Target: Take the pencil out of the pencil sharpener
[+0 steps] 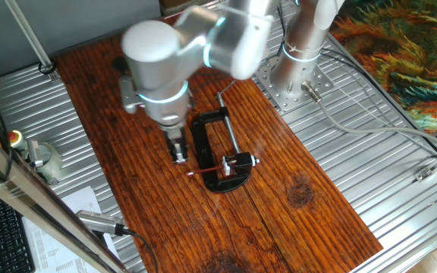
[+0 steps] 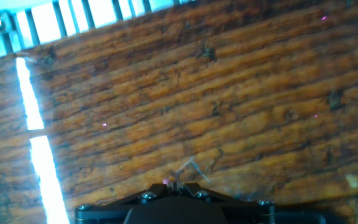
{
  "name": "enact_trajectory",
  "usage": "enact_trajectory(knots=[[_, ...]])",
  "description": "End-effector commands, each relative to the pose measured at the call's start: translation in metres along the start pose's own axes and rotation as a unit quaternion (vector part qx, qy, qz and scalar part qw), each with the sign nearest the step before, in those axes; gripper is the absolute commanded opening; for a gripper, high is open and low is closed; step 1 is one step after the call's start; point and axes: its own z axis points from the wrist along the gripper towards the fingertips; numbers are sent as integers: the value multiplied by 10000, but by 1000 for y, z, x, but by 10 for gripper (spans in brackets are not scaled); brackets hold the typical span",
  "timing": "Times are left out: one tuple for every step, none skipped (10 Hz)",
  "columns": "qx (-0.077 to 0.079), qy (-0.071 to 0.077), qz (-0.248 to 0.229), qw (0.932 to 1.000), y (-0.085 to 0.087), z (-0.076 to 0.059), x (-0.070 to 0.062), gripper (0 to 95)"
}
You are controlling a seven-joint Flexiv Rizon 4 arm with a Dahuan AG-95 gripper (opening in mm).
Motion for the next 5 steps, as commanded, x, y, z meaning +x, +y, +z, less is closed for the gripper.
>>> enact_trajectory(knots=[[0, 29, -66, 10000, 1, 1, -2, 0], [-8, 143, -148, 9998, 1, 1, -2, 0], [-5, 237, -221, 9995, 1, 1, -2, 0], [23, 262, -279, 9993, 1, 1, -2, 0], [55, 267, -283, 9992, 1, 1, -2, 0]])
